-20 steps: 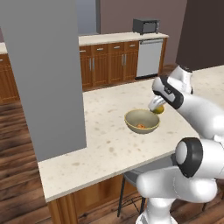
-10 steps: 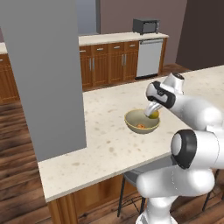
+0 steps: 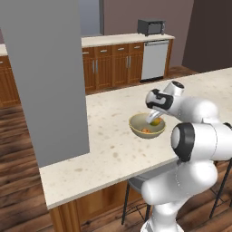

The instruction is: Retrieve the tangerine and orange from the fridge and place them into the bowl on the dining table.

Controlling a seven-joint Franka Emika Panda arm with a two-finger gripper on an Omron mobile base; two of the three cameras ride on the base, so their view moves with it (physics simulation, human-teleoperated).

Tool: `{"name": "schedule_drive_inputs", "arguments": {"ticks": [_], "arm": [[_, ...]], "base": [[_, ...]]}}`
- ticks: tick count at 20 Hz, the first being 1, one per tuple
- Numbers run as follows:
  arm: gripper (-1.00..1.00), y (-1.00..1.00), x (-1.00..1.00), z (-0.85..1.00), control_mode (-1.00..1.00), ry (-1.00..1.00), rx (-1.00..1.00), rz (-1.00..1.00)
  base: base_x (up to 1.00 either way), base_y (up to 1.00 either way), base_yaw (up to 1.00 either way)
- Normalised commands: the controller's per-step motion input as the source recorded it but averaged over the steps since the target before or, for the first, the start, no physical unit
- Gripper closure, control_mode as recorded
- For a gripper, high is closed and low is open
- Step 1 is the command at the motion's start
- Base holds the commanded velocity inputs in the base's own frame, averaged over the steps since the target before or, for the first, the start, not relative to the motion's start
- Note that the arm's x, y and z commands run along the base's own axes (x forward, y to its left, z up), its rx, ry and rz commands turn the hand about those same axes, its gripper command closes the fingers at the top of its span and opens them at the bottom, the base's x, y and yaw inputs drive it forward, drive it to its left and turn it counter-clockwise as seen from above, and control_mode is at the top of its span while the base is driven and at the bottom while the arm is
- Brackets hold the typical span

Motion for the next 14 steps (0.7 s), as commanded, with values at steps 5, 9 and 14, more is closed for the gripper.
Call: {"name": "schedule_drive_inputs", "arguments": {"ticks": [5, 9, 14], "arm": [[1.00, 0.00, 0.35, -0.23, -1.00, 0.00, 0.00, 0.02], [1.00, 0.00, 0.35, -0.22, -1.00, 0.00, 0.00, 0.02], [1.00, 0.00, 0.33, -0.22, -1.00, 0.00, 0.00, 0.02]], "base": [[0.00, 0.00, 0.00], [0.00, 0.00, 0.00], [0.00, 0.00, 0.00]]}}
